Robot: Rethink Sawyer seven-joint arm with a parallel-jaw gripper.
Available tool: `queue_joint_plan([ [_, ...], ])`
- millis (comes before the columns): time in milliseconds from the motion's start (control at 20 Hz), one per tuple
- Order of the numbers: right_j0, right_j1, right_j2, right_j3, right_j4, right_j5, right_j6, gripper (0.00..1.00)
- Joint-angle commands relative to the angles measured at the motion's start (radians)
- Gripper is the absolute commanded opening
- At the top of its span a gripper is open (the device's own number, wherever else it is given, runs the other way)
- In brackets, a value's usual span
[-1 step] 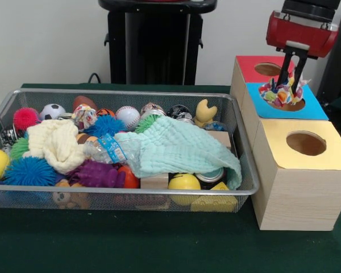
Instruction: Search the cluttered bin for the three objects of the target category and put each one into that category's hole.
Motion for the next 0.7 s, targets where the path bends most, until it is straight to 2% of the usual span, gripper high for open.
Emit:
queue_joint_plan([
  [50, 0.003, 0.059, 0.022, -0.055, 0.044, 0.081, 0.283, 0.0],
  [350, 0.019, 0.099, 0.011, -0.093, 0.064, 0.083, 0.311, 0.0],
  [700, 0.026, 0.117, 0.013, -0.099, 0.08, 0.065, 0.312, 0.0],
])
